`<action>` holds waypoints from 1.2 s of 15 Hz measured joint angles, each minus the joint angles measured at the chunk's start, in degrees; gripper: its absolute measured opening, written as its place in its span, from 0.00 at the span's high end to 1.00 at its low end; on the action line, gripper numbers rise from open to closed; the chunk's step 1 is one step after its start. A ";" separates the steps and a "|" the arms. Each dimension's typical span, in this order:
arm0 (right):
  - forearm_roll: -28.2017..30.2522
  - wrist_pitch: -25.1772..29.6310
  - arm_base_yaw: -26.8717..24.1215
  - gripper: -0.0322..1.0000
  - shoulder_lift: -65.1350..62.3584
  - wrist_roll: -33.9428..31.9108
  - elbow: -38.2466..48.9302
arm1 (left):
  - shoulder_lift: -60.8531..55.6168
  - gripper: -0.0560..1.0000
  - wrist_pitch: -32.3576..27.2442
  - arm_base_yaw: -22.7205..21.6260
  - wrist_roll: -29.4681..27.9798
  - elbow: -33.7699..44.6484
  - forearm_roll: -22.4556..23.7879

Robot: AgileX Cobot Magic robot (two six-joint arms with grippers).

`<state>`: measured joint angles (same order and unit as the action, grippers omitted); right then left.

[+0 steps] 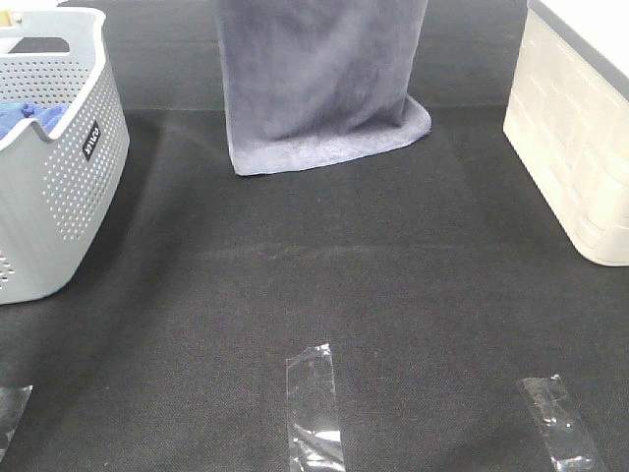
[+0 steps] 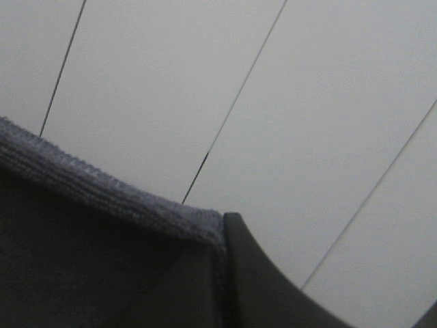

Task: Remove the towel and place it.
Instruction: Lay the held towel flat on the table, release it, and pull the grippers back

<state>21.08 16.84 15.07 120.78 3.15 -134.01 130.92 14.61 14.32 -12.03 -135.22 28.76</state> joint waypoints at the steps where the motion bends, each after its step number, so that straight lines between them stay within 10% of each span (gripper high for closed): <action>1: -1.20 5.61 0.11 0.97 0.00 0.06 0.00 | 0.00 0.95 -6.53 1.26 -0.69 0.00 -0.52; 9: -19.08 42.51 0.11 0.97 0.00 0.23 0.00 | -0.17 0.95 -58.16 6.19 -1.09 -0.34 -20.40; 18: -27.39 52.54 -0.34 0.97 -0.52 3.15 2.41 | -1.43 0.95 -79.70 5.39 -0.06 -0.63 -28.30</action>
<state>-6.30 69.39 14.73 120.26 6.30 -131.61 129.49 -65.09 19.71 -12.09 -135.85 0.46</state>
